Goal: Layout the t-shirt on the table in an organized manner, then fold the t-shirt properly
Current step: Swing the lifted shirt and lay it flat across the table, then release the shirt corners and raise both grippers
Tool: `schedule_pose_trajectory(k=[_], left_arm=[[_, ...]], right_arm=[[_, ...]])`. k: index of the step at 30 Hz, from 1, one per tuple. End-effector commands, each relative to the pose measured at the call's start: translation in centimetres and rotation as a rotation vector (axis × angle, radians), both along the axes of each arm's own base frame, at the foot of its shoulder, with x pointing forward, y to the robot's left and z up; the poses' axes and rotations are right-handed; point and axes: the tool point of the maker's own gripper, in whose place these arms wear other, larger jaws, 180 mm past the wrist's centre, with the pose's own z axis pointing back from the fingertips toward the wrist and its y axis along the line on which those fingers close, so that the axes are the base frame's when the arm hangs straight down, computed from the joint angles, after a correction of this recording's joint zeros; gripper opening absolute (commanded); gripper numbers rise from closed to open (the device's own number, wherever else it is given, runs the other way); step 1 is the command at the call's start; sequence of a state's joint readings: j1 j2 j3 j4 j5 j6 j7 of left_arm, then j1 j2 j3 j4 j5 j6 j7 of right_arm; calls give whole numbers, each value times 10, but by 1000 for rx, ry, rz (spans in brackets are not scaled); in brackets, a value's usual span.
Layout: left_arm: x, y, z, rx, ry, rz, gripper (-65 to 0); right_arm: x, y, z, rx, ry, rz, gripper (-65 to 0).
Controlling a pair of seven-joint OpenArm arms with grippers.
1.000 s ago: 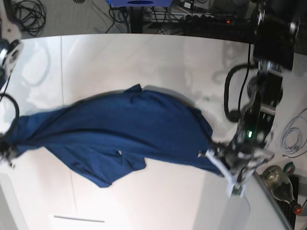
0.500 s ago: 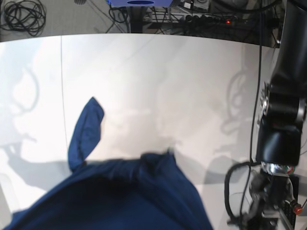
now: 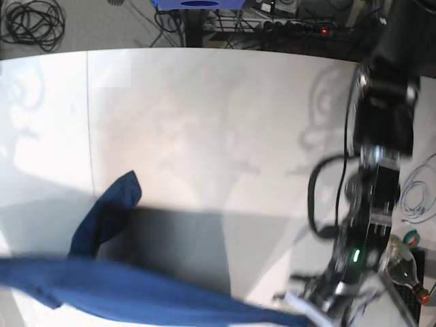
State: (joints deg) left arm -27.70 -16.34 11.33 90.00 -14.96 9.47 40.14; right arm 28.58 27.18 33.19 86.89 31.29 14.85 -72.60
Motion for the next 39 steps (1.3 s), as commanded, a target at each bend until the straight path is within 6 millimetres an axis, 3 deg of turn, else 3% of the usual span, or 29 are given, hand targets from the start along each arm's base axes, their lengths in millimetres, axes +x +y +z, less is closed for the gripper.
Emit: schedule_pose_trajectory(k=[1, 6, 8, 11, 16, 20, 27, 33, 39], left_arm=[[-7, 19, 12, 10, -49, 46, -650], [-96, 40, -105, -5, 204, 100, -650], [-132, 42, -144, -2, 306, 106, -650], [-179, 43, -185, 9, 361, 104, -650], [-232, 54, -234, 31, 463, 122, -650], [-259, 59, -248, 97, 504, 111, -650], [-288, 61, -260, 160, 559, 98, -650], [-293, 63, -259, 168, 565, 93, -650], [-292, 58, -252, 162, 551, 85, -650]], right_arm=[[-6, -3, 12, -17, -69, -8, -644], [-73, 33, -108, 108, 105, -4, -644], [-95, 41, -140, 130, 131, -24, -644], [-124, 60, -188, 170, 202, -20, -644], [-159, 68, -244, 214, 301, -41, -644], [-172, 67, -260, 217, 306, -66, -644], [-182, 49, -267, 161, 343, -85, -644], [-186, 22, -261, 91, 353, -139, -644], [-202, 12, -282, 47, 453, -160, -635]])
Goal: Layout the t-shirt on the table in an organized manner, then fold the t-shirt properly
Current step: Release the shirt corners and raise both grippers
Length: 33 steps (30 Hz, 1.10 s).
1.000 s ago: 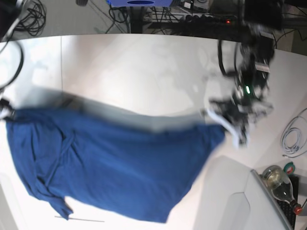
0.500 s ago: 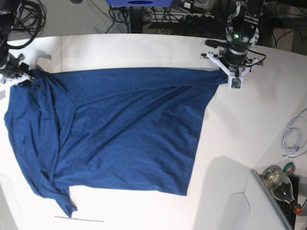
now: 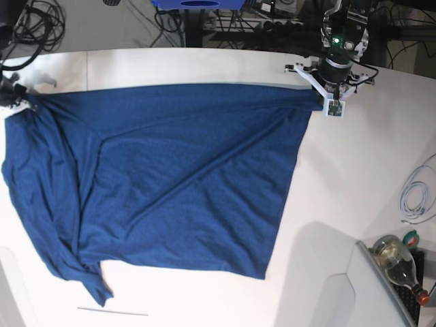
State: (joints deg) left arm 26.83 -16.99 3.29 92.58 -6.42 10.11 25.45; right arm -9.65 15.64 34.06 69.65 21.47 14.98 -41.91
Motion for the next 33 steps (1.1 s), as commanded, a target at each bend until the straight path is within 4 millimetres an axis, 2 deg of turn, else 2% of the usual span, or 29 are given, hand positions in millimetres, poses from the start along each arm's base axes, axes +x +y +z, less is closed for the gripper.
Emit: schedule_pose_trajectory(k=[1, 3, 5, 10, 13, 14, 17, 20, 23, 26, 28, 30, 31, 32, 33], left_arm=[[4, 2, 8, 11, -30, -6, -650], [4, 1, 7, 8, -30, -4, -650], [-1, 0, 5, 6, -17, -5, -650], [-10, -1, 5, -2, -5, -3, -650], [-15, -3, 6, -5, -1, -7, -650], [-15, -4, 8, -7, -6, -9, -629], [-14, -8, 13, -13, -19, -15, -444], [-12, -13, 25, -22, -44, -27, -308], [-13, -14, 42, -27, -53, -19, -255], [-5, -5, 70, -27, -101, 36, -253], [3, 6, 81, -13, -143, 68, -253], [28, 7, 90, -16, -199, 74, -257], [39, 3, 94, -23, -221, 65, -270], [49, -3, 97, -33, -241, 52, -311], [63, -11, 102, -46, -267, 33, -385]], right_arm=[[6, -13, 8, -30, -23, -7, -635], [4, -13, 5, -23, -13, -11, -629], [4, -13, 6, -25, -15, -10, -576], [6, -15, 7, -29, -18, -10, -359], [12, -17, 15, -48, -43, 0, -336], [15, -18, 22, -64, -56, 6, -332], [19, -24, 38, -100, -96, 5, -330], [17, -39, 58, -126, -115, -57, -330], [18, -49, 74, -153, -149, -93, -330], [21, -52, 82, -170, -169, -89, -330], [26, -52, 82, -164, -177, -91, -332], [36, -48, 78, -142, -188, -87, -336], [46, -43, 75, -126, -200, -65, -338], [54, -37, 71, -113, -211, -43, -339], [60, -33, 65, -100, -218, -28, -348]])
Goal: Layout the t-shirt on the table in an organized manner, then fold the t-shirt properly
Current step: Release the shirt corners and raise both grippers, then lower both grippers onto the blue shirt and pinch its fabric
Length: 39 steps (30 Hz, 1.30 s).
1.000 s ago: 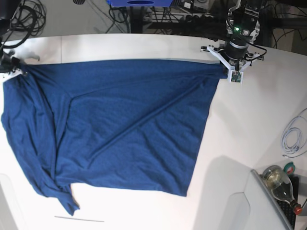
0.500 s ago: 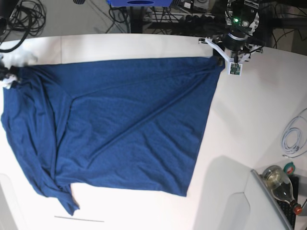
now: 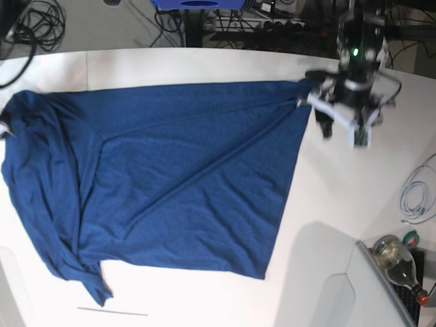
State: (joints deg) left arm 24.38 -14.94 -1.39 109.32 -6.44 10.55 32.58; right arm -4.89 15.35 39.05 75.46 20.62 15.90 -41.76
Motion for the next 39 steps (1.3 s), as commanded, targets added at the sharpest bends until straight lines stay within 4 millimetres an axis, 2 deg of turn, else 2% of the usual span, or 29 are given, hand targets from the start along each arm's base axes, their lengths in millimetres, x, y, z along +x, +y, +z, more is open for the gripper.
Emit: schedule_pose_trajectory(k=[1, 2, 4, 6, 10, 13, 19, 21, 30, 33, 35, 37, 39], left_arm=[[19, -9, 12, -6, -61, -29, -492], [31, -18, 9, -13, -67, -51, -629], [53, -28, -5, -14, -49, -77, -650], [71, -38, -29, -14, -1, -92, -650], [88, -37, -82, -2, 122, -65, -650], [90, -29, -101, 12, 136, -49, -650], [72, -9, -129, 39, 214, -17, -650], [70, 4, -130, 63, 221, -12, -650], [72, 23, -123, 97, 209, -2, -650], [80, 14, -110, 85, 170, -16, -650], [89, 4, -96, 72, 125, -32, -650], [92, -3, -83, 62, 86, -47, -650], [99, -12, -65, 49, 39, -63, -650]], right_arm=[[14, -8, 11, -30, -40, 22, -377], [18, -3, 5, -21, -32, 38, -431], [25, 8, -8, 4, -13, 66, -558], [25, 13, -20, 32, 15, 66, -650], [18, 7, -31, 51, 53, 47, -633], [9, -4, -35, 40, 82, 37, -635], [-16, -27, -52, 38, 145, -10, -635], [-19, -33, -52, 31, 149, -16, -635], [-24, -42, -49, 9, 168, -14, -636], [-25, -47, -45, -15, 175, -5, -636], [-12, -48, -30, -49, 129, 19, -635], [-3, -36, -17, -75, 76, 50, -629], [10, -23, 4, -117, 8, 100, -627]])
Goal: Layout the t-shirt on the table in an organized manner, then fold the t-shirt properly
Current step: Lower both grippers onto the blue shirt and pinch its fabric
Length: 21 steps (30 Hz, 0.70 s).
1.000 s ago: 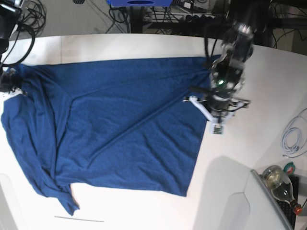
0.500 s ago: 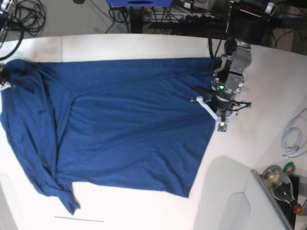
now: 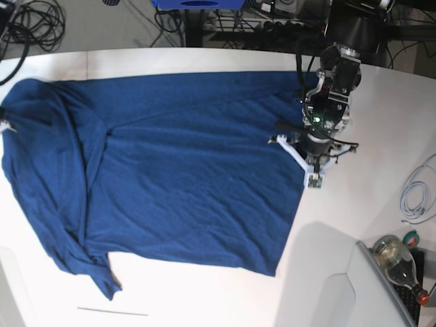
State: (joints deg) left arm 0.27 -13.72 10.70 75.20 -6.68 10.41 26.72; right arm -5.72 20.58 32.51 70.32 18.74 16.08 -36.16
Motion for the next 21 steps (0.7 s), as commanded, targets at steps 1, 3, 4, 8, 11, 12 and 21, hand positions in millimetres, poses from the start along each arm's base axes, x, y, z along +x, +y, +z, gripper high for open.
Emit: schedule_pose_trajectory(k=[1, 3, 4, 8, 11, 12, 21], left_arm=[[19, 1, 26, 9, -74, -8, -650], [23, -4, 36, 0, -68, -7, -650], [23, -5, 38, -5, -65, -6, -650], [38, -12, 41, -15, -75, -4, -650], [46, -14, 27, -23, -39, 15, -650], [47, -13, 22, -22, -36, 18, -650], [42, 3, -17, 9, 8, 44, -650]], right_arm=[[15, 0, 21, -32, -68, 29, -626], [27, 18, 37, -42, -122, 70, -585], [33, 31, 39, -37, -115, 107, -528], [56, 81, 30, 3, -49, 258, -263], [69, 99, 16, 33, -41, 298, -255], [72, 101, 13, 40, -37, 301, -263], [73, 103, -7, 81, 20, 283, -273]])
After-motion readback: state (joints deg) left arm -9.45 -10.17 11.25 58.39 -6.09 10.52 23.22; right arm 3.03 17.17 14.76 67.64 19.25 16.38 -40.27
